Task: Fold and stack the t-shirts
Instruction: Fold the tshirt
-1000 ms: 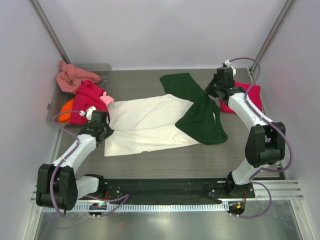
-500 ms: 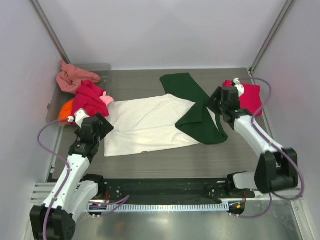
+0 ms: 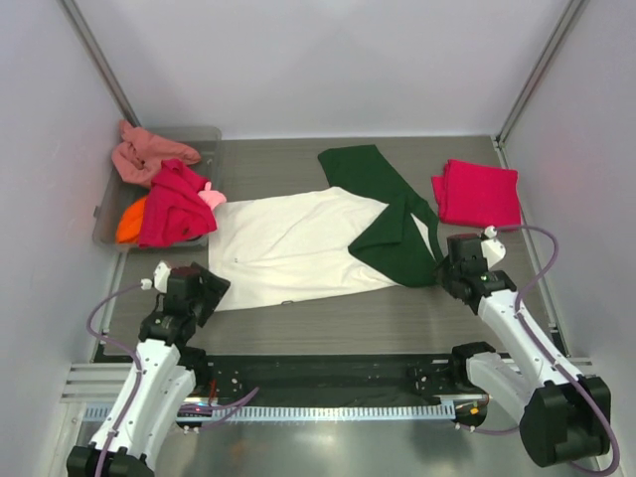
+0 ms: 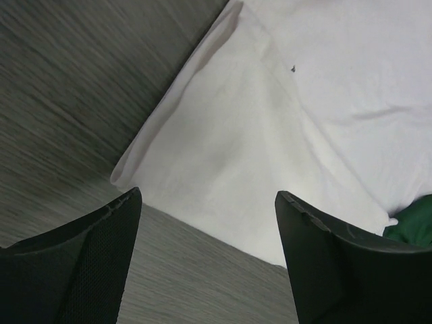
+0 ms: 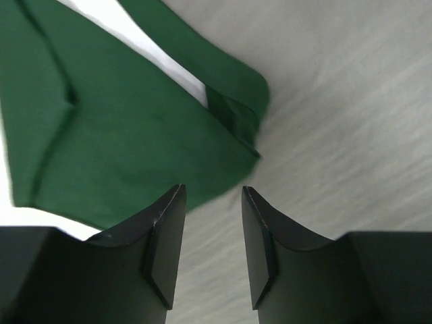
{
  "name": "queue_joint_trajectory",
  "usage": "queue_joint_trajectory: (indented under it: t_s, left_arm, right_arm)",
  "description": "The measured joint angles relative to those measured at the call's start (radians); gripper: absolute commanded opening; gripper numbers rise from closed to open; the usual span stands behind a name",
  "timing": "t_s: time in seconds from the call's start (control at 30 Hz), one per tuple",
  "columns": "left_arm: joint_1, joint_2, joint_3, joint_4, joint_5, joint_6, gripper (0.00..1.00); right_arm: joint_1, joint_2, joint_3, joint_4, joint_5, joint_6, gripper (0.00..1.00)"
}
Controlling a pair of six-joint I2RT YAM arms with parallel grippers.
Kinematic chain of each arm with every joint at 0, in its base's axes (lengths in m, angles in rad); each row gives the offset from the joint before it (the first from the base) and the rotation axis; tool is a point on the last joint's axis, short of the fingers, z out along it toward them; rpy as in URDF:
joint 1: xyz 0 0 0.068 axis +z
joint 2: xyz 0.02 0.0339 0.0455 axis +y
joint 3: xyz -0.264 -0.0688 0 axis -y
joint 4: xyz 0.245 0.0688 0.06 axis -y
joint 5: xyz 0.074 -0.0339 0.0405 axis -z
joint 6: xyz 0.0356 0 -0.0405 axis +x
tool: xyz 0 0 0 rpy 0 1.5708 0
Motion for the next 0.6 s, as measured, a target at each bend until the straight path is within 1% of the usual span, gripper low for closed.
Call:
queue_joint_trajectory:
  t_s: [0.1, 0.2, 0.27, 0.3, 0.33, 0.37, 0.6]
  left_arm:
    - [0.000, -0.014, -0.037, -0.018, 0.026, -0.038, 0.79]
    - [0.000, -0.019, -0.053, -0.024, 0.037, -0.063, 0.77]
    - [0.000, -0.021, -0.056, -0.023, 0.040, -0.070, 0.73]
    - [0.000, -0.021, -0.058, -0.022, 0.041, -0.073, 0.71]
    - [0.000, -0.021, -0.061, -0.022, 0.042, -0.079, 0.65]
    - [0.000, -0.021, -0.063, -0.022, 0.042, -0.084, 0.64]
    - [0.000, -0.018, -0.080, -0.015, 0.039, -0.090, 0.62]
  right_arm:
    - [0.000, 0.000, -0.066, -0.016, -0.022, 0.029, 0.43]
    - [0.000, 0.023, -0.107, 0.005, -0.043, 0.052, 0.44]
    - [0.000, 0.053, -0.128, 0.035, -0.055, 0.063, 0.45]
    - [0.000, 0.069, -0.138, 0.056, -0.060, 0.070, 0.47]
    - [0.000, 0.087, -0.147, 0.079, -0.064, 0.076, 0.47]
    - [0.000, 0.104, -0.152, 0.097, -0.066, 0.080, 0.47]
    - [-0.004, 0.180, -0.149, 0.249, -0.069, 0.088, 0.47]
